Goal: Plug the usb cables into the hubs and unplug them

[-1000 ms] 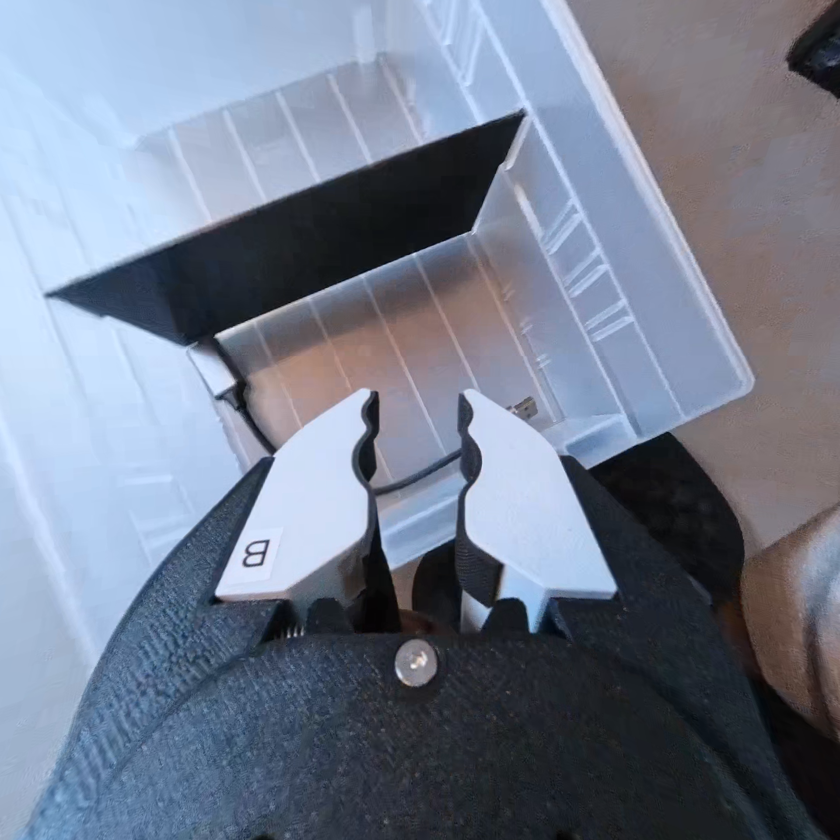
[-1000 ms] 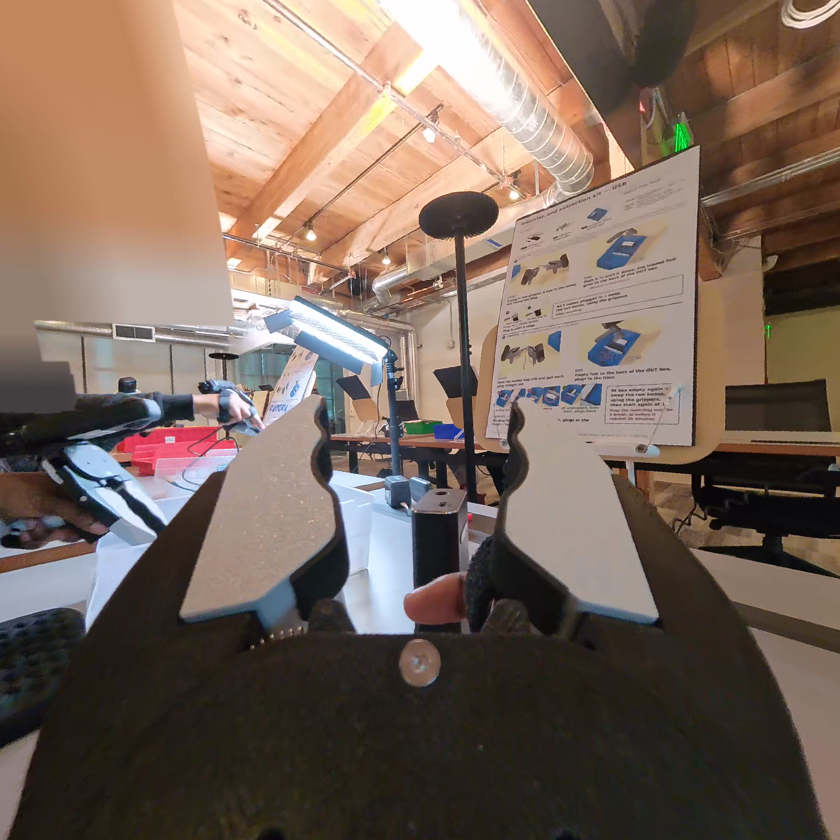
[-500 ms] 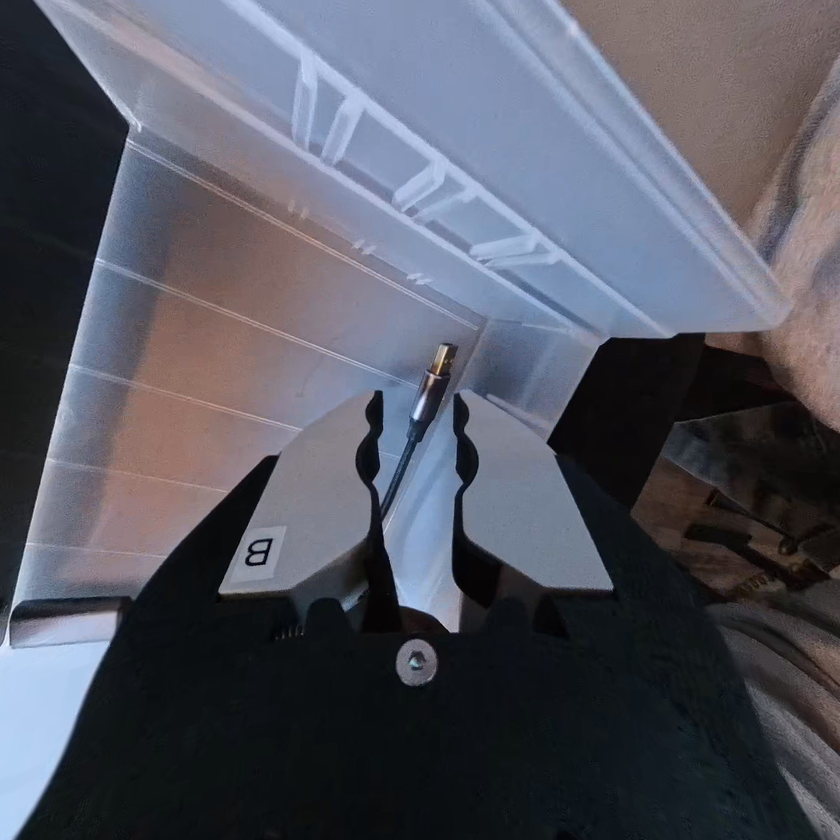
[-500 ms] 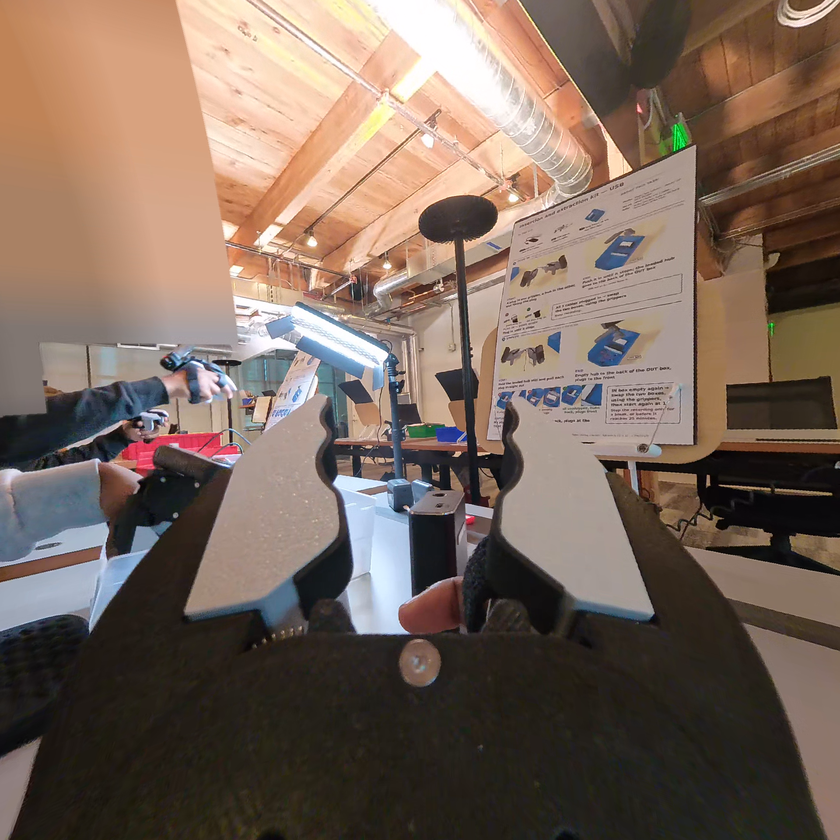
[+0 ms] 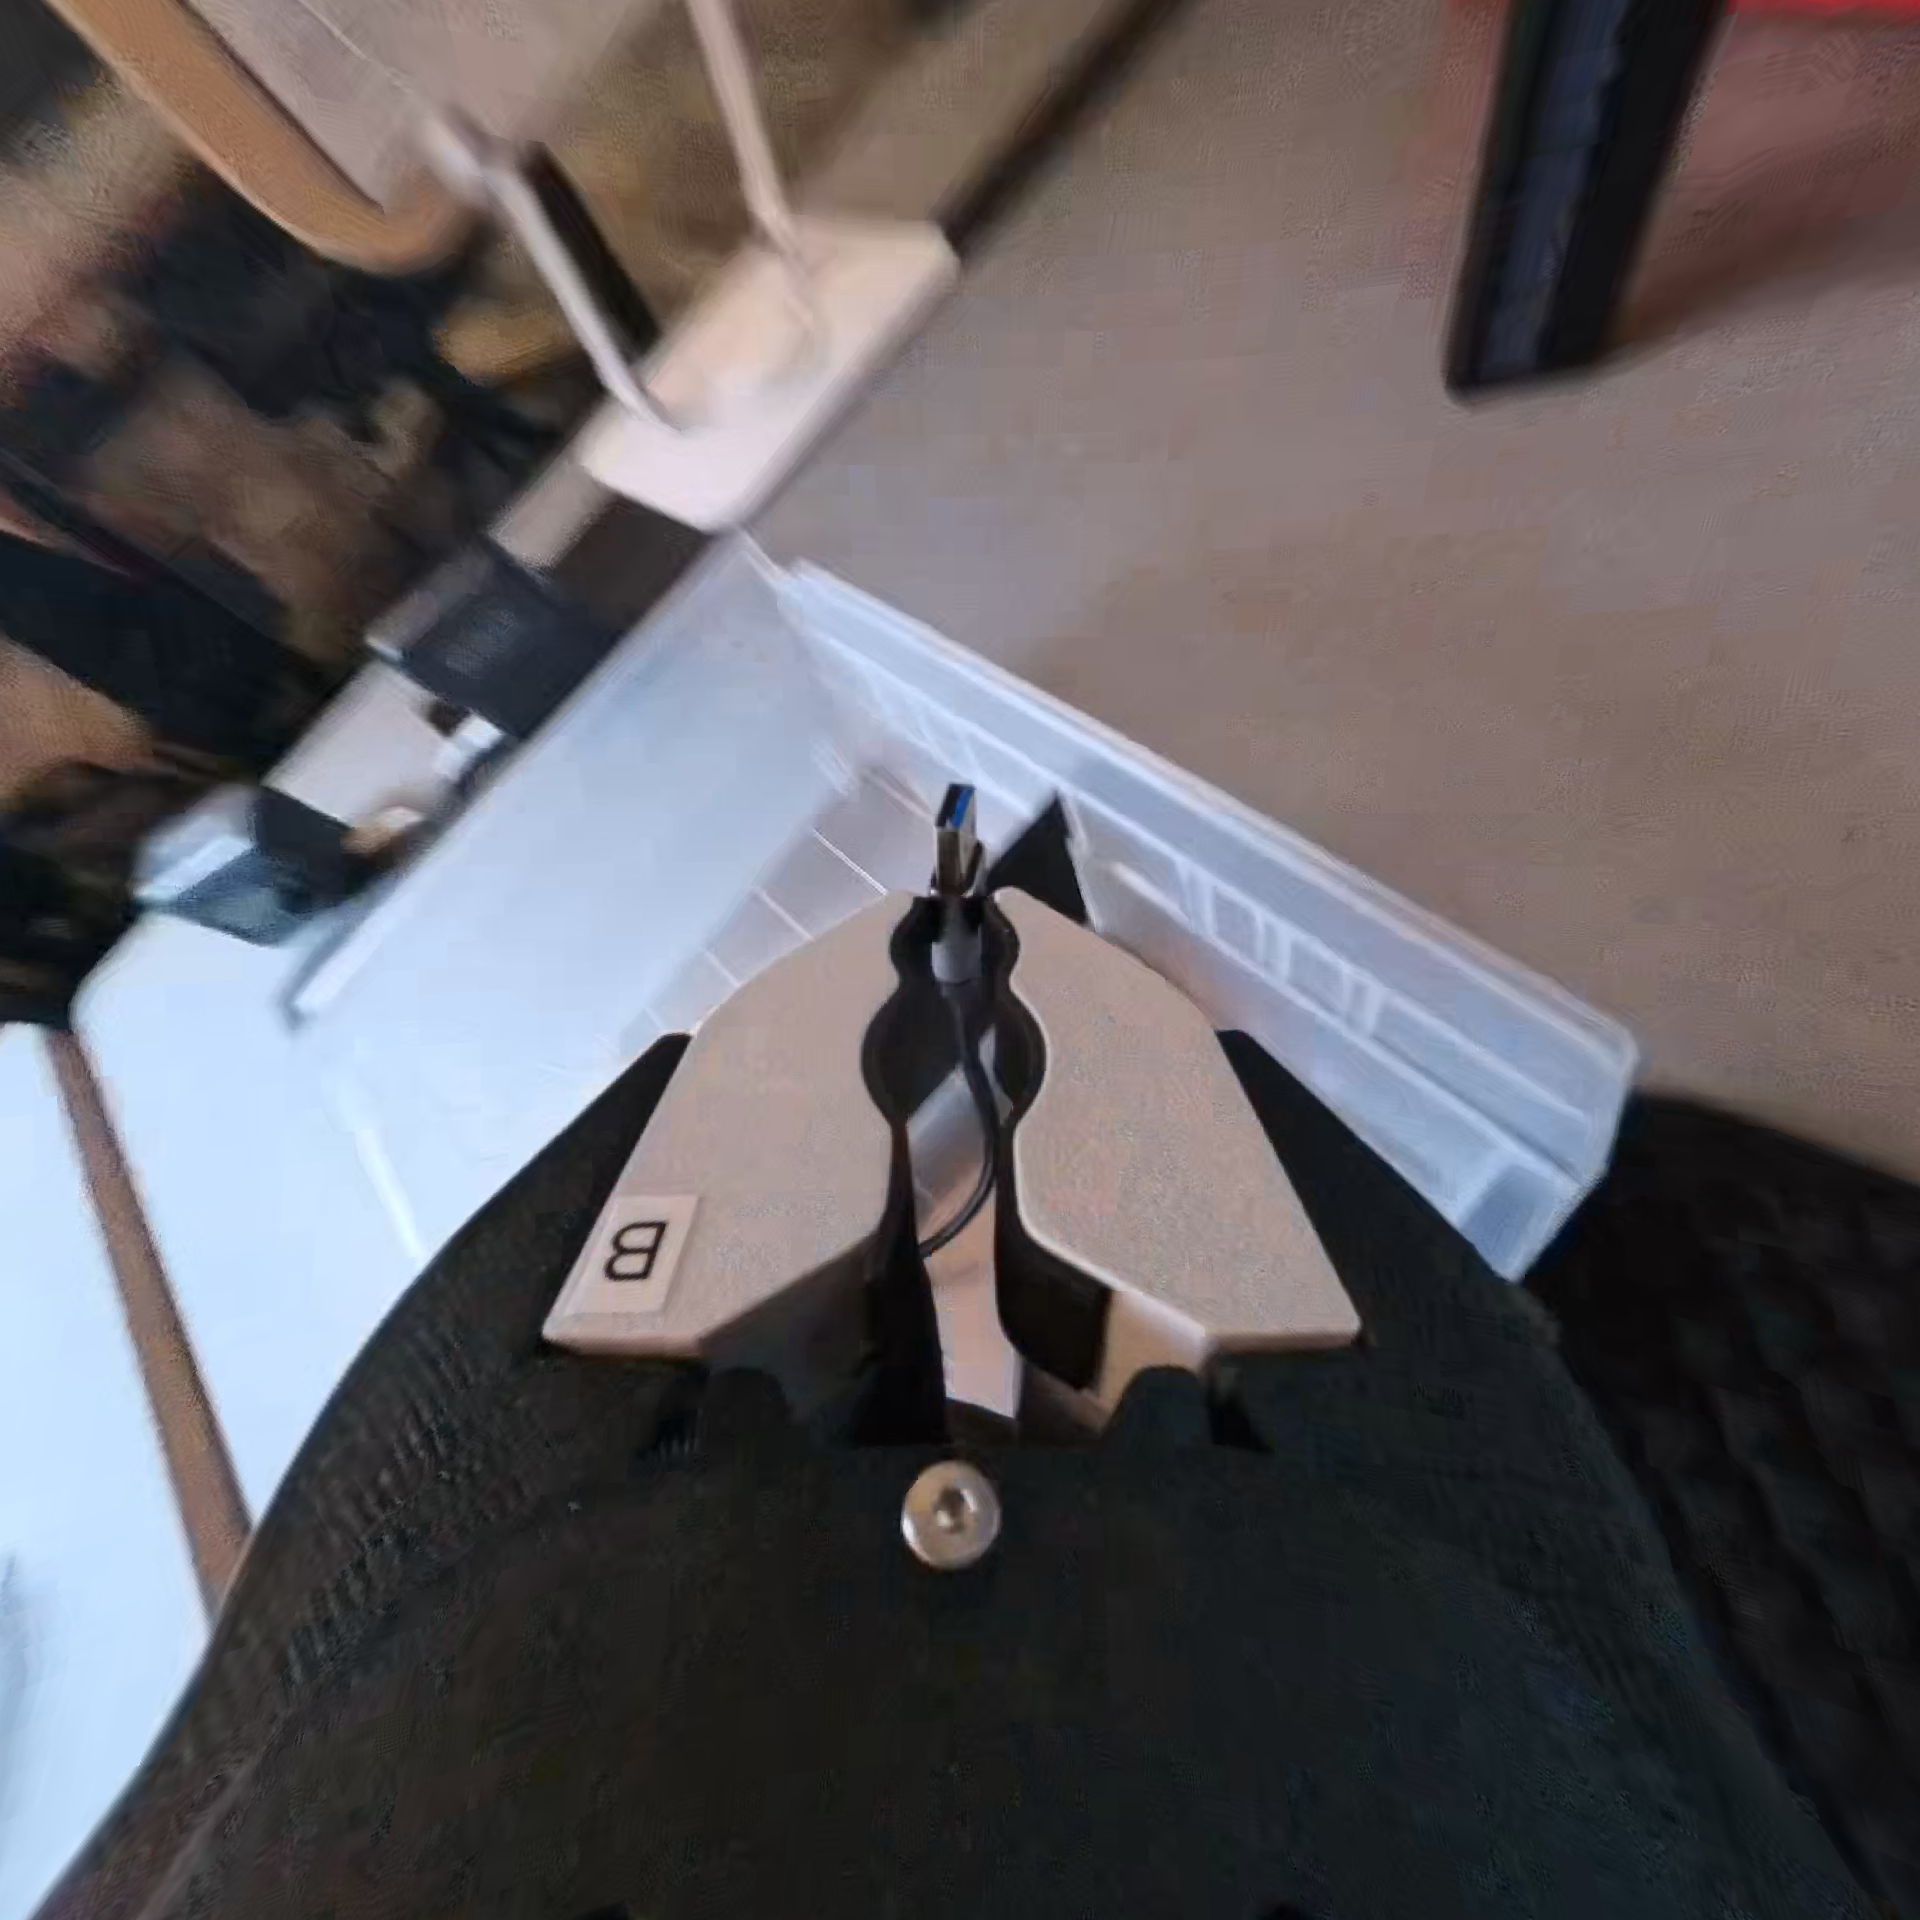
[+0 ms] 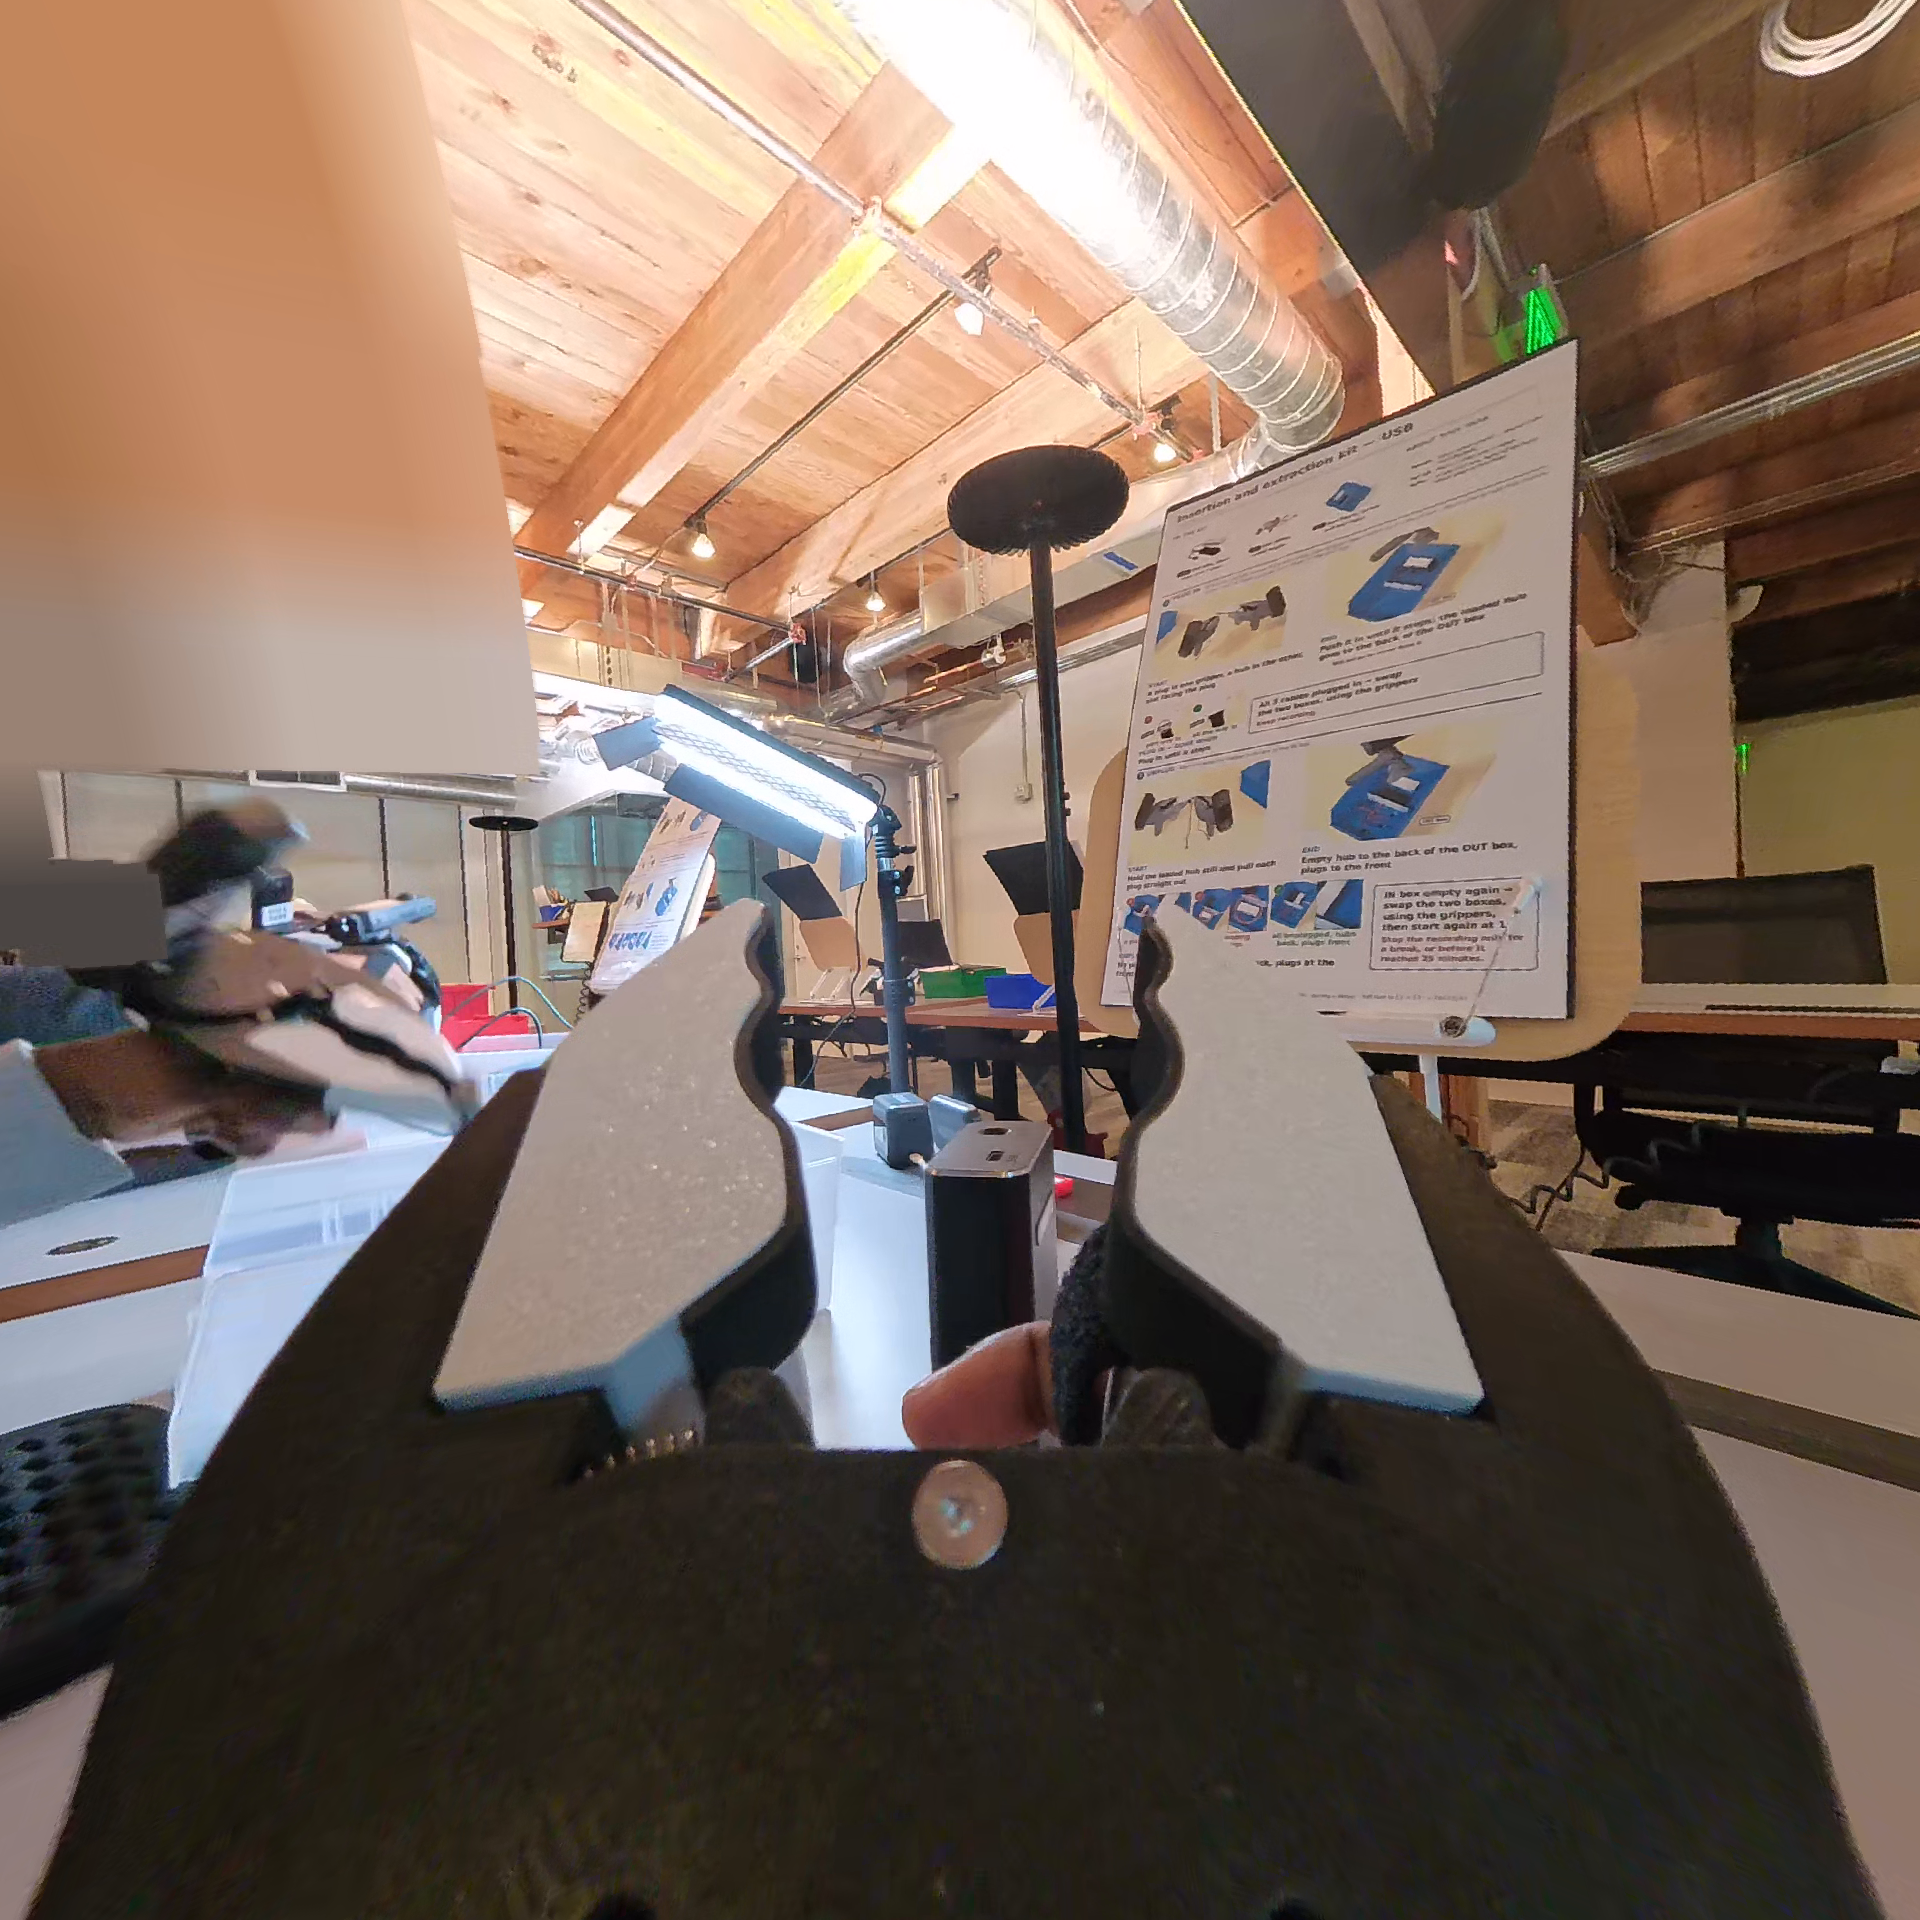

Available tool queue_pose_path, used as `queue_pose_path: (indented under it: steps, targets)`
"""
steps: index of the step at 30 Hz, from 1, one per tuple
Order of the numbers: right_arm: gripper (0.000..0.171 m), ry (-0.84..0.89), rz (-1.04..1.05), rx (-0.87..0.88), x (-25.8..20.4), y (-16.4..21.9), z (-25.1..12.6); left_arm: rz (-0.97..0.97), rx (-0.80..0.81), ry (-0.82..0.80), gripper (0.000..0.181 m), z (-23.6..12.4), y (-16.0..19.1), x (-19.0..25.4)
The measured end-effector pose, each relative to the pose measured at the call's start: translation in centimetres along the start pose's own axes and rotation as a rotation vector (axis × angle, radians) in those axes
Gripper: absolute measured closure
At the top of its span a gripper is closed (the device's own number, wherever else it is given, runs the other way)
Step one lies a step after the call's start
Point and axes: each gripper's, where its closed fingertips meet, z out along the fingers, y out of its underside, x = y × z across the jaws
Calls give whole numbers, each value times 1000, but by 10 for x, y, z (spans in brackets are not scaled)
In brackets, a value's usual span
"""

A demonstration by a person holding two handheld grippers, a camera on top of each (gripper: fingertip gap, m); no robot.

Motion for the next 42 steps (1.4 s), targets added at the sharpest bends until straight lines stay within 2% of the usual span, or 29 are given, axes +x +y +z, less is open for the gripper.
queue_pose_path:
  steps: [1, 3, 6, 9, 11, 16, 18, 22, 25, 29, 36, 42]
  targets:
    - [106, -2, -6, -4, -1, 1, 0, -8, 132, -133, 173, -15, -23, -13]
    - [106, -8, -12, -10, -2, 2, 1, -27, 414, -350, 172, -52, -67, -24]
    - [107, -19, -16, -18, -5, 5, 1, -68, 784, -472, 172, -101, -119, -11]
    - [110, -43, -33, -15, -11, 4, 1, -52, 1006, -437, 172, -124, -156, 21]
    - [113, -83, -48, -11, -19, 2, 0, -51, 1058, -350, 173, -119, -174, 44]
    - [126, -248, -102, -17, -55, 4, -4, -8, 897, -49, 173, -54, -189, 113]
    - [129, -337, -104, -31, -73, 6, -7, 35, 800, 0, 172, -22, -184, 137]
    - [133, -522, -7, -137, -106, 24, -12, 126, 661, -27, 172, 33, -166, 166]
    - [134, -577, 68, -238, -117, 42, -13, 176, 608, -118, 172, 60, -156, 168]
    - [130, -584, 86, -371, -123, 68, -14, 248, 611, -247, 172, 72, -150, 161]
    - [130, -519, -39, -419, -124, 85, -11, 351, 630, -396, 173, 73, -138, 156]
    - [131, -373, -68, -446, -118, 96, -3, 472, 557, -472, 173, 86, -133, 158]
